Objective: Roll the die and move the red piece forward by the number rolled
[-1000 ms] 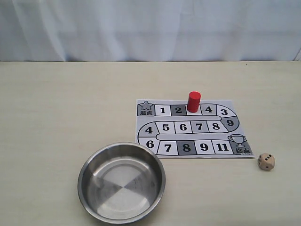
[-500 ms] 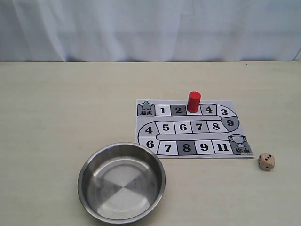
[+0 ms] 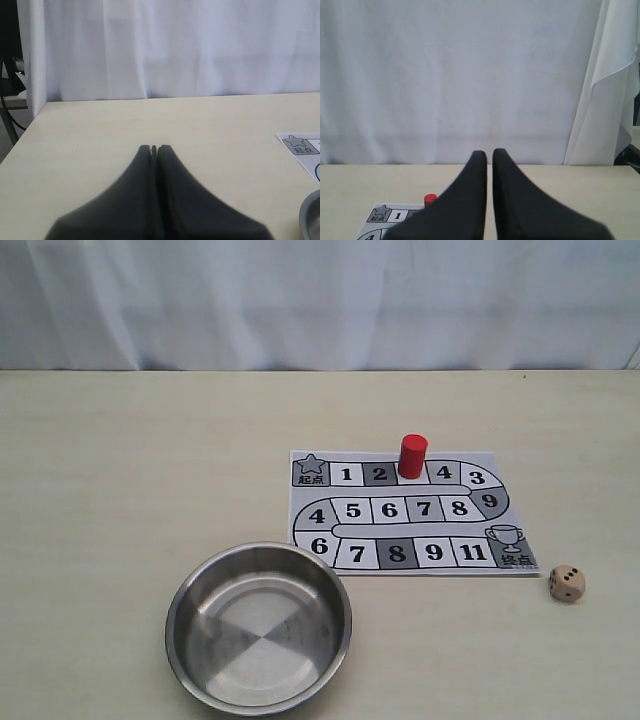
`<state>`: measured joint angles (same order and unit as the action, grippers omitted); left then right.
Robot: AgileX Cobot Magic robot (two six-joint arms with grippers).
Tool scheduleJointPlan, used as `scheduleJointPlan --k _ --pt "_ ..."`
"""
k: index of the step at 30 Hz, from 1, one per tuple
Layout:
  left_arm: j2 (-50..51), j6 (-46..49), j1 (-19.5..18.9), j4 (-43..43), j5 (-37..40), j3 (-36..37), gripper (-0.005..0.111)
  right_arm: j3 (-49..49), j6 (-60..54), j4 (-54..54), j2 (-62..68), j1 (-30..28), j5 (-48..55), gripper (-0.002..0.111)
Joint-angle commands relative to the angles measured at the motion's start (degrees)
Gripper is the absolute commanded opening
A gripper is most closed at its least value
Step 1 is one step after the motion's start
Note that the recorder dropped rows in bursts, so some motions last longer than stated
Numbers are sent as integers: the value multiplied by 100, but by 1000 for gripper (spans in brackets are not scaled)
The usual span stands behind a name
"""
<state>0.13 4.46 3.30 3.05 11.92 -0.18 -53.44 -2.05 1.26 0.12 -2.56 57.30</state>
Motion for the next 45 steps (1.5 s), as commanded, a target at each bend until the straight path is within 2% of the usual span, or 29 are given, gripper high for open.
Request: scheduleJointPlan --k 1,11,13,20,27,37,40,45 --pt "-13 2 9 10 -69 18 0 81 -131 -19 -12 2 41 4" --pt "-13 2 9 10 -69 18 0 1124 -185 -46 -12 2 -1299 4" --pt "-13 2 9 10 -69 18 0 1422 -185 -46 -12 2 -1781 4" --pt "-13 2 9 10 -69 18 0 3455 -185 -46 -12 2 -4144 4" --pt "-13 2 9 10 -69 18 0 4572 -185 -46 -12 2 -5471 4" --pt "-13 2 9 10 -69 18 0 5344 -185 -46 -12 2 -5565 4" --pt "-13 2 9 10 -69 18 0 5344 -185 -46 -12 2 -4956 4" --pt "-13 2 9 10 -69 18 0 5344 -185 -46 -12 2 -4840 4"
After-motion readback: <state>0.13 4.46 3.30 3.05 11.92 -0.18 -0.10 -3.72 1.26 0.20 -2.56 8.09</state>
